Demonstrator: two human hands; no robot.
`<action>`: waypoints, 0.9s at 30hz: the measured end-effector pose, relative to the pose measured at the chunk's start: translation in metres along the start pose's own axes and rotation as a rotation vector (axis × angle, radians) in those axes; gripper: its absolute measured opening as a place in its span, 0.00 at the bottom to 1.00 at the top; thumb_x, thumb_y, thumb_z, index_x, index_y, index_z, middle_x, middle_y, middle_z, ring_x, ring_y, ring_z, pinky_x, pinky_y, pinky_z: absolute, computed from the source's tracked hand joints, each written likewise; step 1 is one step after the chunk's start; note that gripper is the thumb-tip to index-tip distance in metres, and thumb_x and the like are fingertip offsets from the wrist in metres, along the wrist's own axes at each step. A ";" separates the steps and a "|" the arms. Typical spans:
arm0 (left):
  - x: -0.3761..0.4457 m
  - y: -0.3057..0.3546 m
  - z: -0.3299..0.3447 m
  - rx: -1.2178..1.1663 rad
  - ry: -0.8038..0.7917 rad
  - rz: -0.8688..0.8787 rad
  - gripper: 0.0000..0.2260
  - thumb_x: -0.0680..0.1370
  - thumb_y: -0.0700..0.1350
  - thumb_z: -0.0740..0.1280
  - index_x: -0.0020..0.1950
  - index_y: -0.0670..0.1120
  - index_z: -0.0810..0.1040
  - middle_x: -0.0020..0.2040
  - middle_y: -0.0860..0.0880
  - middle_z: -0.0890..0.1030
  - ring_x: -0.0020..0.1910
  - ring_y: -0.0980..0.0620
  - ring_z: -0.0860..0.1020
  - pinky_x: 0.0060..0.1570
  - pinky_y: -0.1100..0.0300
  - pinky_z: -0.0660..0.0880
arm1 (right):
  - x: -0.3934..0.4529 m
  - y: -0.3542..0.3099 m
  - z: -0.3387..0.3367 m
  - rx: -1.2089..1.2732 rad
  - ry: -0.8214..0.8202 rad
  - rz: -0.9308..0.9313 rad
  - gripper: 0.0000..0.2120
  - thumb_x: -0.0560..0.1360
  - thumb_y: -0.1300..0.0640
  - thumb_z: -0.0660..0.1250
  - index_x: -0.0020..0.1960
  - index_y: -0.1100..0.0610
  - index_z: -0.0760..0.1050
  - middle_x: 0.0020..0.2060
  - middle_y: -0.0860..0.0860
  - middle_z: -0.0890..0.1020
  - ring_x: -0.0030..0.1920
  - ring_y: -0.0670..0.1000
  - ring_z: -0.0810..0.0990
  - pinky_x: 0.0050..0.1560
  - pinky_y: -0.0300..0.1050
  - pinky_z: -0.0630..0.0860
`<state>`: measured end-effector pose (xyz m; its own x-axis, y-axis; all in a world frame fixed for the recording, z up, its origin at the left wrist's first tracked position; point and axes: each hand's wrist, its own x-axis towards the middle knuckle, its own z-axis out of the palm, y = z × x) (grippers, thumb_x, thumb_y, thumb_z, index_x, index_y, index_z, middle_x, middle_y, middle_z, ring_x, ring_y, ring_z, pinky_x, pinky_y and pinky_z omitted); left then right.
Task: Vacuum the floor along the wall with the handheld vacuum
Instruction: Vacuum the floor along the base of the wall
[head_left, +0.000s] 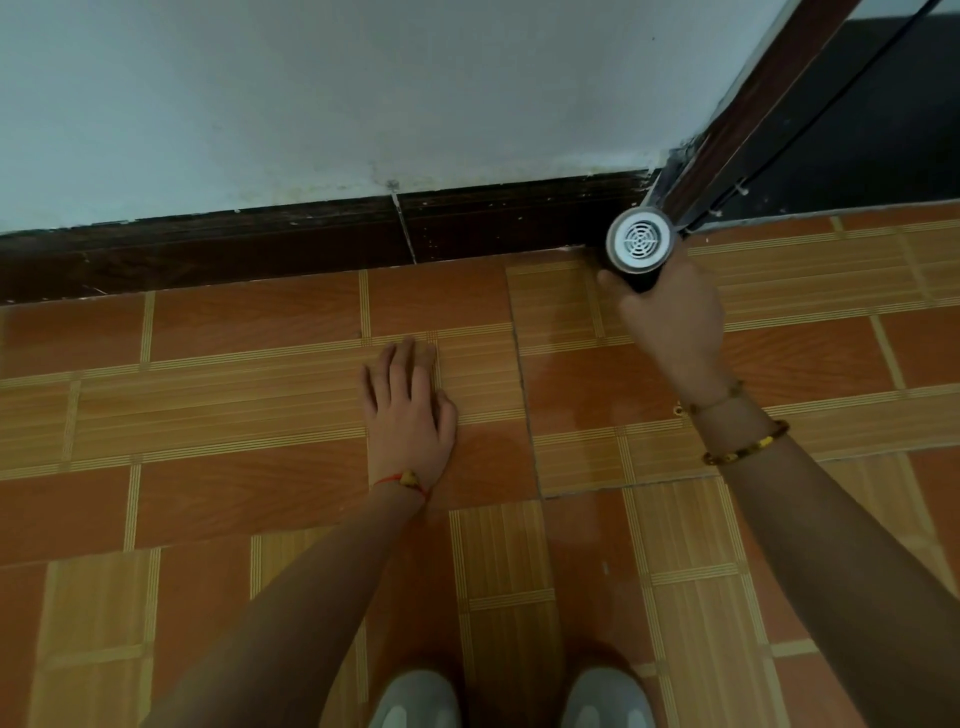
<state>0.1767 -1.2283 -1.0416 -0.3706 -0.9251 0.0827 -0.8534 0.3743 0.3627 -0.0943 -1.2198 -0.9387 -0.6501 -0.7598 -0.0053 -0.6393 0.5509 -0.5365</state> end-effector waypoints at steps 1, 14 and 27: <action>0.000 0.000 0.000 0.001 -0.002 -0.001 0.23 0.80 0.47 0.61 0.74 0.45 0.67 0.76 0.43 0.66 0.77 0.42 0.59 0.77 0.39 0.50 | -0.002 -0.004 0.002 -0.002 -0.006 -0.023 0.32 0.72 0.42 0.70 0.71 0.53 0.67 0.57 0.55 0.81 0.57 0.59 0.79 0.48 0.48 0.76; 0.000 0.000 -0.001 -0.013 -0.012 -0.002 0.23 0.80 0.49 0.57 0.75 0.45 0.67 0.76 0.43 0.65 0.78 0.42 0.58 0.77 0.39 0.50 | -0.011 -0.026 0.017 0.036 -0.118 -0.173 0.31 0.72 0.43 0.71 0.71 0.54 0.67 0.57 0.54 0.81 0.57 0.56 0.79 0.48 0.45 0.76; 0.000 0.000 -0.001 -0.006 -0.013 -0.005 0.23 0.79 0.49 0.58 0.74 0.45 0.67 0.76 0.43 0.65 0.77 0.43 0.58 0.76 0.38 0.51 | -0.017 -0.015 0.003 0.075 -0.180 -0.116 0.31 0.70 0.41 0.72 0.68 0.54 0.70 0.58 0.52 0.81 0.58 0.55 0.79 0.52 0.48 0.76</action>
<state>0.1769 -1.2278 -1.0406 -0.3708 -0.9262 0.0686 -0.8532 0.3689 0.3688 -0.0722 -1.2159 -0.9327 -0.4865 -0.8694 -0.0868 -0.6690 0.4345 -0.6031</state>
